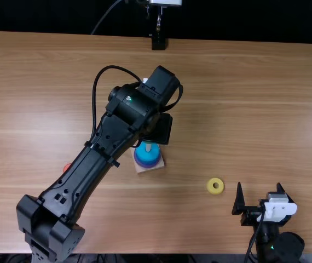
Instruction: Build the Hanoi tower: stack the rings onto the peg from bottom to top in this color order: purple, dark blue, light blue, dark green, light green, yellow, orange.
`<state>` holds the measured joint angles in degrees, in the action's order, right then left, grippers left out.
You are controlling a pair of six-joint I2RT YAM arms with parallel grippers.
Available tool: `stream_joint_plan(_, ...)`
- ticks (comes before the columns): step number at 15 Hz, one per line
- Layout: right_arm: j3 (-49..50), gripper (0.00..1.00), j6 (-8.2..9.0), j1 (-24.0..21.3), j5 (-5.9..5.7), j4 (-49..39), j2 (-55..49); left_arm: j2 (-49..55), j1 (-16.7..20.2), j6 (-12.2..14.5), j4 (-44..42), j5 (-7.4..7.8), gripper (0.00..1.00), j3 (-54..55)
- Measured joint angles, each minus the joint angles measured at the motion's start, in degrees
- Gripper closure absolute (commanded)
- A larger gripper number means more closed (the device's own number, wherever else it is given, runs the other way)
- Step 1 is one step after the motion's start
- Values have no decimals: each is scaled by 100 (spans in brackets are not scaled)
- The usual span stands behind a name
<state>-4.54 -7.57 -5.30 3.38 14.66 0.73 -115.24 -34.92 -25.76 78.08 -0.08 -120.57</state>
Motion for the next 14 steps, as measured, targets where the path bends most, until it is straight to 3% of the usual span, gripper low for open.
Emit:
stream_joint_plan(1,0,0,2,0,-4,0,0,0,-9,0,4,7,28,0)
stream_joint_plan(2,0,0,2,0,2,0,0,0,-9,0,44,15,0,-2)
stream_joint_plan(11,0,0,2,-2,0,0,0,0,79,2,188,50,0,109)
stream_joint_plan(12,0,0,2,0,0,0,0,15,197,2,157,55,0,109)
stream_joint_plan(14,0,0,0,-2,0,0,0,289,769,4,-273,61,0,168)
